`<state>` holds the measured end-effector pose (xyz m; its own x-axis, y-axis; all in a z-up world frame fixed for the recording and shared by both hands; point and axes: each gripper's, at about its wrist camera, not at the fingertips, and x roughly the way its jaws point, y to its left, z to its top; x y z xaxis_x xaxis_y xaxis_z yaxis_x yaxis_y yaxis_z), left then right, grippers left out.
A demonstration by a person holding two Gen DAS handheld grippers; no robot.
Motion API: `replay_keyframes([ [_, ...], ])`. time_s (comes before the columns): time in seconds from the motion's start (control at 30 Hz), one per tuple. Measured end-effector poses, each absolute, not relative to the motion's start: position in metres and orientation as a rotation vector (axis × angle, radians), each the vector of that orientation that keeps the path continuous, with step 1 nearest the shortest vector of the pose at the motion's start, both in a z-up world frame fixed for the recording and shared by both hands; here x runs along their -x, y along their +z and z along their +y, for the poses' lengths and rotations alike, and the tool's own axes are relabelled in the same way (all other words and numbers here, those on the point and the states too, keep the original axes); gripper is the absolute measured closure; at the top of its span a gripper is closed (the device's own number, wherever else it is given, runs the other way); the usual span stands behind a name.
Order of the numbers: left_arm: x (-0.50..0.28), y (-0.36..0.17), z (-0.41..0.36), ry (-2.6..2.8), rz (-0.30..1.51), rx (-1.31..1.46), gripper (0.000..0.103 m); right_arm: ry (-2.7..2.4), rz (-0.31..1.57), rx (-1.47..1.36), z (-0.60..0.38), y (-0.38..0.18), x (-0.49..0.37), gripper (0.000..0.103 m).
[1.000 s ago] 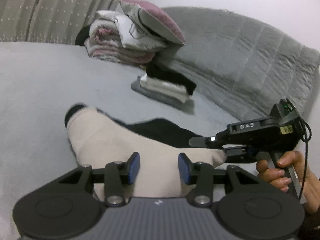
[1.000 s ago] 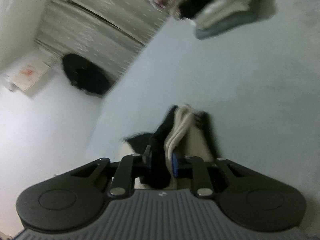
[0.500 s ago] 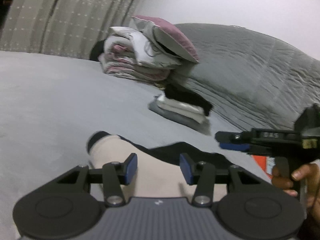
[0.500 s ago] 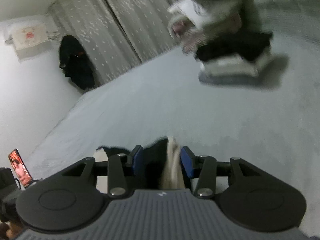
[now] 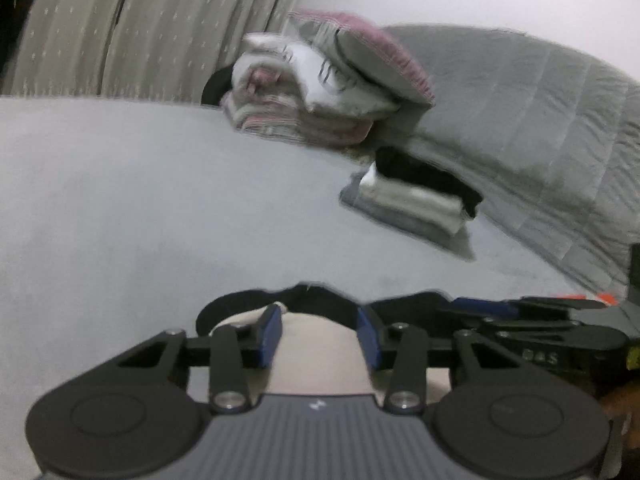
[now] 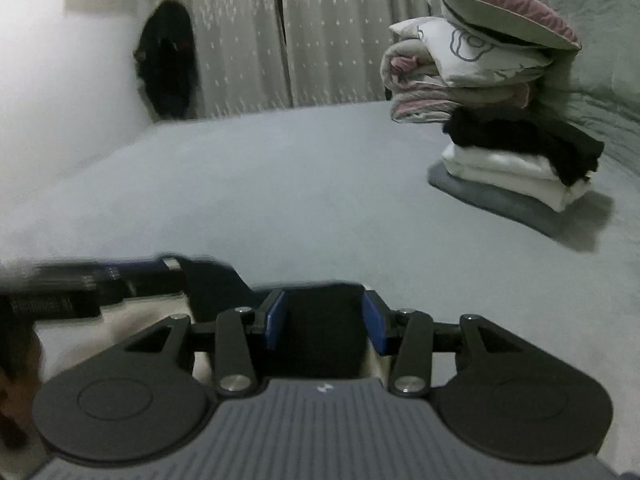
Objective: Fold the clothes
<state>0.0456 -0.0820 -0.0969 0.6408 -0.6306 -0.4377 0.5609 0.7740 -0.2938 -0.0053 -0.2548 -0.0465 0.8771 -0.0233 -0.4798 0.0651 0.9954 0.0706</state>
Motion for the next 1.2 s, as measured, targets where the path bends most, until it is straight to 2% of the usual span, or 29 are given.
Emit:
replay_keyframes([
  [0.2, -0.046, -0.100, -0.082, -0.679, 0.556, 0.136, 0.061, -0.050, 0.496, -0.062, -0.258, -0.055, 0.013, 0.063],
  [0.3, -0.040, -0.097, -0.082, -0.663, 0.541, 0.120, 0.061, -0.075, 0.516, -0.094, -0.262, -0.054, 0.014, 0.050],
  [0.47, -0.021, -0.081, -0.077, -0.658, 0.501, 0.142, 0.055, -0.064, 0.539, -0.263, -0.275, -0.049, 0.017, 0.049],
  [0.7, 0.012, -0.068, -0.086, -0.832, 0.453, 0.124, 0.056, -0.045, 0.511, -0.297, -0.288, -0.024, 0.018, 0.050],
  [0.93, 0.029, -0.083, -0.100, -0.935, 0.496, 0.078, 0.056, 0.029, 0.579, -0.333, -0.295, -0.029, -0.006, 0.064],
  [1.0, 0.030, -0.084, -0.102, -0.936, 0.496, 0.077, 0.056, 0.010, 0.593, -0.316, -0.293, -0.035, -0.009, 0.073],
  [1.07, 0.032, -0.085, -0.102, -0.941, 0.497, 0.084, 0.056, -0.009, 0.562, -0.297, -0.289, -0.032, -0.003, 0.091],
  [1.2, 0.031, -0.087, -0.103, -0.960, 0.502, 0.077, 0.056, -0.075, 0.487, -0.219, -0.281, -0.021, 0.014, 0.098],
])
